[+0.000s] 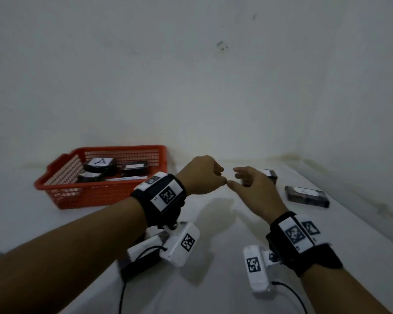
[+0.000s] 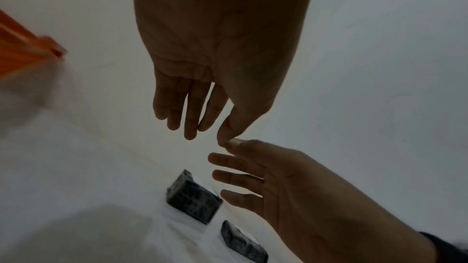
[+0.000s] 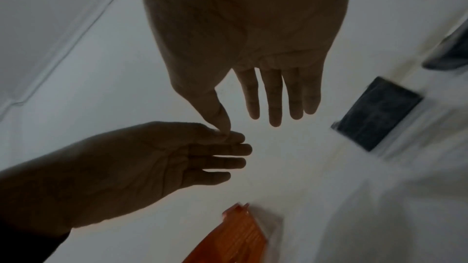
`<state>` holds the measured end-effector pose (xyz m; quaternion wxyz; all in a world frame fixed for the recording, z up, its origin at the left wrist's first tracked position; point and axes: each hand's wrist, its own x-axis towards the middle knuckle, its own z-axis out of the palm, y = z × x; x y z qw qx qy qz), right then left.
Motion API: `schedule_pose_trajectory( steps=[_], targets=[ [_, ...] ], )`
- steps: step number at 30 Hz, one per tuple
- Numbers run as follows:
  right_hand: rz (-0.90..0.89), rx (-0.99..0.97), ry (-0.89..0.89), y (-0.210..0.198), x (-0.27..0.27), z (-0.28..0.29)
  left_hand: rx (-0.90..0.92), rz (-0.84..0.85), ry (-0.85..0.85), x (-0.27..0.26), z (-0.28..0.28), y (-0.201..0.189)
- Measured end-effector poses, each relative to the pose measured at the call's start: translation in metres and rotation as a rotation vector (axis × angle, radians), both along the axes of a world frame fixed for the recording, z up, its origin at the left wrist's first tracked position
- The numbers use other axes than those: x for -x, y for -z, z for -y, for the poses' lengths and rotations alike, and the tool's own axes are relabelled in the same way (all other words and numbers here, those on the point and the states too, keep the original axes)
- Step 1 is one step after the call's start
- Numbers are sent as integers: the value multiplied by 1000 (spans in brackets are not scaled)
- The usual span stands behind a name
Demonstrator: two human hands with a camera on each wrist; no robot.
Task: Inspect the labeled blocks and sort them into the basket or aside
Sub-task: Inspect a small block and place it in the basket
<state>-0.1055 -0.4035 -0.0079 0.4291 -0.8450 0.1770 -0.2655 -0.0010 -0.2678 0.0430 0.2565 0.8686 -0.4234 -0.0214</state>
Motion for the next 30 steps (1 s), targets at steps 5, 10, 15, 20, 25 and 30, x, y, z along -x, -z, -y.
schedule_pose_trajectory(
  steps=[5,10,15,20,25,30],
  targets=[
    [-98,110,-163,-9,-24,-71,-78,96,-57,-23,-95,-10],
    [-189,189,-330,-15,-42,-126,-154,36,-116,-41,-170,0],
    [-292,275,-467,-6,-55,-169,-242,-16,-121,-44,-215,23],
    [-468,377,-557,0,-72,-184,-342,-54,-155,-47,-224,49],
    [-631,448,-598,2,-86,-185,-356,-138,-125,-45,-215,62],
    [-651,452,-581,3,-93,-181,-324,-151,-124,-47,-213,66]
  ],
)
